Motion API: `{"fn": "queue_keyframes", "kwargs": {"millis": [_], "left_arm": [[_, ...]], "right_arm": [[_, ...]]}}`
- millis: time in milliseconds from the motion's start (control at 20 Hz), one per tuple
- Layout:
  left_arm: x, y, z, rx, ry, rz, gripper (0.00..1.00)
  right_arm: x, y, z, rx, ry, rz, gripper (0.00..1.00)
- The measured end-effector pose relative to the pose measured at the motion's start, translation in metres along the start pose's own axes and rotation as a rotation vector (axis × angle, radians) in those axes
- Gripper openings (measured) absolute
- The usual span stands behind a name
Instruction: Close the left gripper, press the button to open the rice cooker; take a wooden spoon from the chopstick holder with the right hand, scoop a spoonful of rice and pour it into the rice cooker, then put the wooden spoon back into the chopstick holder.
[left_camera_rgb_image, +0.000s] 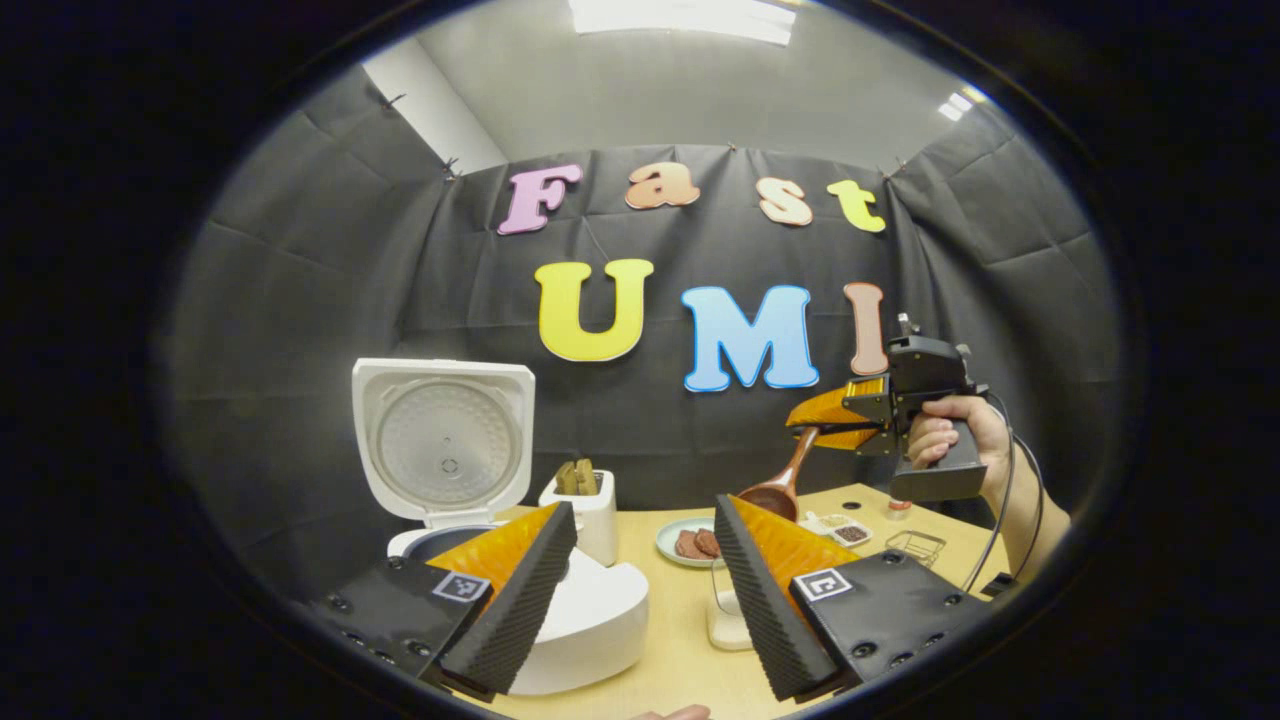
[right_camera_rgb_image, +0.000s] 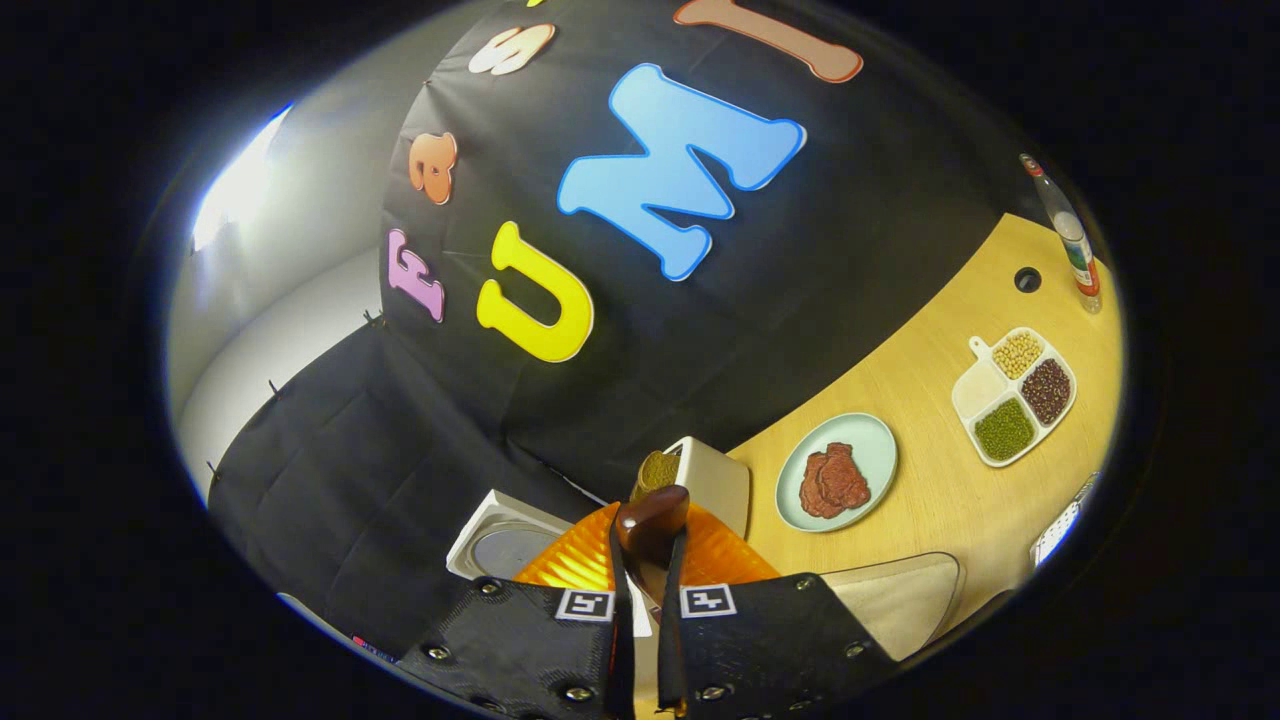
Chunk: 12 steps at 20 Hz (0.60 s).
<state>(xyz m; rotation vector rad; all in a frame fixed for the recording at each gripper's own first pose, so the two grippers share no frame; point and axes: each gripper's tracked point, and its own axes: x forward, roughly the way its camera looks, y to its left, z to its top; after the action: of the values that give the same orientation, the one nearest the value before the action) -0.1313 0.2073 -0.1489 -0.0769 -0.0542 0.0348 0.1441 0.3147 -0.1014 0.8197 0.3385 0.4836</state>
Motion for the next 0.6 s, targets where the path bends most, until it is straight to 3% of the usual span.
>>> {"fn": "queue_keyframes", "kwargs": {"millis": [600], "left_arm": [[-0.028,0.056,0.015,-0.039,-0.022,0.087,0.96]], "right_arm": [[0.055,0.092,-0.037,0.020,0.066,0.110,0.09]]}}
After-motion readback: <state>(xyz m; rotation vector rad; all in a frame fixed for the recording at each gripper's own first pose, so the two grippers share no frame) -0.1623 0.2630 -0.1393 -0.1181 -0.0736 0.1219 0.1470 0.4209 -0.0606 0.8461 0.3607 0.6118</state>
